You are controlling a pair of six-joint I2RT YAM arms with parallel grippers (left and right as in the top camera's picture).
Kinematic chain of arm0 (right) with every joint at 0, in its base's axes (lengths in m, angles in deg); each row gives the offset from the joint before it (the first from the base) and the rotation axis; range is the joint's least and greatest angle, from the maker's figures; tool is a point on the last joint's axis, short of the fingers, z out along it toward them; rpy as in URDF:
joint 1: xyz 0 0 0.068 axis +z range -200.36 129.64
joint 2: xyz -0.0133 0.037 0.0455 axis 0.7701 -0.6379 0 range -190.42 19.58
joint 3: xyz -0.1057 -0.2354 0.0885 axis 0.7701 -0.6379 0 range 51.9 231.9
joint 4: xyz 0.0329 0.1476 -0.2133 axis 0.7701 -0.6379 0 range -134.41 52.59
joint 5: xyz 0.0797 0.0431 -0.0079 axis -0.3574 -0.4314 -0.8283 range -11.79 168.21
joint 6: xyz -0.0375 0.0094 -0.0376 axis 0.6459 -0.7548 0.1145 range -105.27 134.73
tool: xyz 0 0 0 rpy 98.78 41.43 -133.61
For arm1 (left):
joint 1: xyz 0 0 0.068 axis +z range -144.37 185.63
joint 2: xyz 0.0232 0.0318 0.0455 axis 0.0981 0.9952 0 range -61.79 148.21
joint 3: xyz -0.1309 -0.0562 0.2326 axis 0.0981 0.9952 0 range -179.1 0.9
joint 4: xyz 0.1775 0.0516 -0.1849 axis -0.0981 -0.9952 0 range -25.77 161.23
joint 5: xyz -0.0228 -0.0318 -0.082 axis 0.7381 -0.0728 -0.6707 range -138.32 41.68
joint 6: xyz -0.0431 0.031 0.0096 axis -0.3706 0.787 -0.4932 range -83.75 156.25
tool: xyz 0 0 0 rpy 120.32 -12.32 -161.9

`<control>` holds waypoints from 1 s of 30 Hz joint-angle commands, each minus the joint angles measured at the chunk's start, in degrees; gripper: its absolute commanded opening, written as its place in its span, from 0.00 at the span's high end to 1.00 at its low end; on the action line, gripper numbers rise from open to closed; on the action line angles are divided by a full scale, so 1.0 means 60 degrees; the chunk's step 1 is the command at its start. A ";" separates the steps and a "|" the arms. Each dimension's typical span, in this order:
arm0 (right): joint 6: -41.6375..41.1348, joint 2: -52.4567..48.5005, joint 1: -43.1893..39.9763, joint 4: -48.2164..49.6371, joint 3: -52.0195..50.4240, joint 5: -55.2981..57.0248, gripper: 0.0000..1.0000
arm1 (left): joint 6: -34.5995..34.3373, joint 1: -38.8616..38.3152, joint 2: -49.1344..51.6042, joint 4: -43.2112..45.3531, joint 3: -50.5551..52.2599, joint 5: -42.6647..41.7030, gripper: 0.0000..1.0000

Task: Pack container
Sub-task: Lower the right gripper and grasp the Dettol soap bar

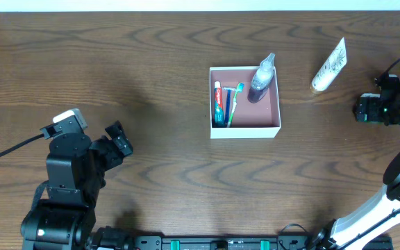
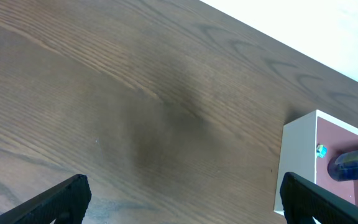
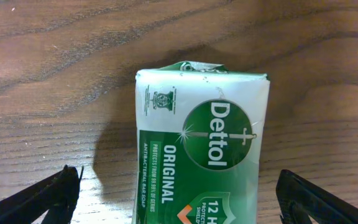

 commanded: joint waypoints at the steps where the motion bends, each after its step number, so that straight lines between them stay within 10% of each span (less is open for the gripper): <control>1: 0.0044 -0.0226 -0.0066 0.0036 -0.0044 -0.0131 0.01 | -0.0084 0.0033 0.0000 0.0007 -0.0011 0.0044 0.02; 30: -0.0044 -0.0379 -0.0058 0.0415 -0.0033 -0.0007 0.11 | -0.0084 0.0033 0.0000 0.0007 -0.0011 0.0047 0.02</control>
